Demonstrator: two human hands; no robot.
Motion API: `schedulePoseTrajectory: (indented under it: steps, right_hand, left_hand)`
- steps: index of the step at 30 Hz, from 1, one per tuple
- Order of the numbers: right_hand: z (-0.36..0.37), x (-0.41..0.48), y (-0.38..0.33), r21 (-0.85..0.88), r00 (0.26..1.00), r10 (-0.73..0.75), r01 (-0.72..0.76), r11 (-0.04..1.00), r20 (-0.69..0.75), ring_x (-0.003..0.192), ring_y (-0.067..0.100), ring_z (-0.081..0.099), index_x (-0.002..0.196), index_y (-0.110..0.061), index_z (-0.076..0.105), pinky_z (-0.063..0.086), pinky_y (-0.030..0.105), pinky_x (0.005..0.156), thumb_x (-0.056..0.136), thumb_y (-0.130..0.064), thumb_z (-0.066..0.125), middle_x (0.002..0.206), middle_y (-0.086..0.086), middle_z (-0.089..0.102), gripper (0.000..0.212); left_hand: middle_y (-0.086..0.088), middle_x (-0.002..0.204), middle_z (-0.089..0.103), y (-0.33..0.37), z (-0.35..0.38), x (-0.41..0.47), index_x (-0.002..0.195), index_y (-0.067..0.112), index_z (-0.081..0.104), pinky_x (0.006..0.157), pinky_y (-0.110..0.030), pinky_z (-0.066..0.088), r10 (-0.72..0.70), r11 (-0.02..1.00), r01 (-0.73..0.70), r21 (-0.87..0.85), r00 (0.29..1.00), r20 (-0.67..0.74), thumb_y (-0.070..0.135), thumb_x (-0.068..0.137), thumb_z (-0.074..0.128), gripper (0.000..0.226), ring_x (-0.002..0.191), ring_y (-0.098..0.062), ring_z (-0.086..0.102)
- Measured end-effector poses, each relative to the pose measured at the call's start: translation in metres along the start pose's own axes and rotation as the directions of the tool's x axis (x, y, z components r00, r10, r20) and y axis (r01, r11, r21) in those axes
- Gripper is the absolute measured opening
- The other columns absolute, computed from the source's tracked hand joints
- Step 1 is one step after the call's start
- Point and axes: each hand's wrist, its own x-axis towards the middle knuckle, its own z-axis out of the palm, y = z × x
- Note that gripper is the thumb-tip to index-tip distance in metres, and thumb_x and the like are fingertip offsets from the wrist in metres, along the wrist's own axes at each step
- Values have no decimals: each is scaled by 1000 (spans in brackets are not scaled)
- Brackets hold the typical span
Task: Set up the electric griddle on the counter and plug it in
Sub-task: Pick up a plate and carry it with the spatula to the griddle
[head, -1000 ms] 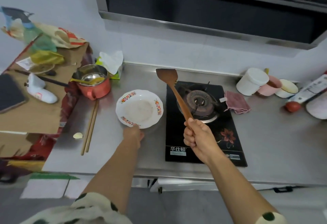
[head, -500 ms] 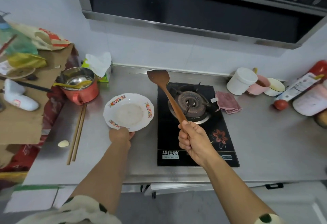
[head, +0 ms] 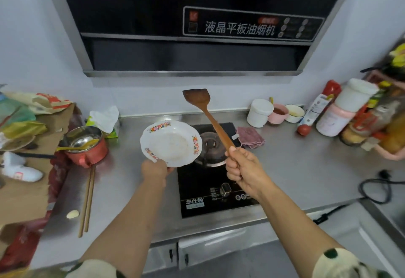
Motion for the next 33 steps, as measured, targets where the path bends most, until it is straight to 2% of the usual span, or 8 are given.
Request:
schedulePoseTrajectory:
  steps: [5,7,11,15,19,22,27,33]
  right_hand:
    - [-28,-33,-33,41,995,-83,85,996,-63,34,4,29,87,-8,49,23,16,32,101,-19,43,47,-4,39,18]
    - [-46,-48,-46,46,988,-116,121,992,-98,33,4,28,85,-9,47,22,15,32,101,-19,42,46,-5,39,20]
    - [-87,-73,-64,45,968,-162,174,984,-192,34,4,25,80,-11,47,20,15,33,102,-20,41,45,-6,36,24]
    - [-141,-95,-78,53,933,-196,222,974,-301,35,5,25,81,-11,46,22,16,33,101,-21,43,46,-5,36,22]
    - [-196,-109,-89,58,902,-210,249,967,-377,36,6,26,81,-11,48,24,16,34,100,-21,45,47,-4,37,22]
    - [-247,-114,-98,58,885,-211,257,965,-415,37,6,27,80,-12,50,24,16,34,100,-21,46,48,-4,38,22]
    - [-329,-109,-110,78,877,-193,251,965,-441,37,6,28,83,-11,48,24,17,35,99,-21,46,50,-3,40,18]
    - [-419,-94,-116,62,887,-149,195,979,-438,40,8,29,84,-10,54,25,18,37,98,-24,49,53,-1,39,20]
  left_hand:
    - [-20,120,64,2,47,-31,117,3,60,71,-36,54,4,998,-11,66,994,111,-8,87,54,33,106,-39,64]
    - [-16,119,64,-3,72,-46,115,6,61,68,-33,54,-5,995,-12,99,987,163,-6,88,55,30,106,-36,64]
    - [-13,111,64,-19,126,-75,110,10,61,46,-27,55,-58,993,27,117,963,264,-8,88,54,29,92,-31,66]
    - [-17,121,64,-52,187,-106,117,5,60,61,-34,55,-86,979,13,203,931,354,-8,87,53,34,102,-35,65]
    - [-17,119,65,-88,243,-133,115,6,61,56,-33,54,-120,965,4,263,896,428,-9,85,54,35,99,-33,65]
    - [-16,118,65,-120,294,-151,113,8,62,55,-32,54,-149,948,-5,318,876,459,-8,85,55,33,98,-32,65]
    - [-18,107,66,-169,374,-168,108,5,62,38,-25,53,-218,918,10,398,848,483,-7,88,49,27,85,-30,64]
    - [-13,100,68,-231,452,-171,92,14,63,52,-31,55,-253,878,-7,479,842,477,-1,87,54,18,86,-29,67]
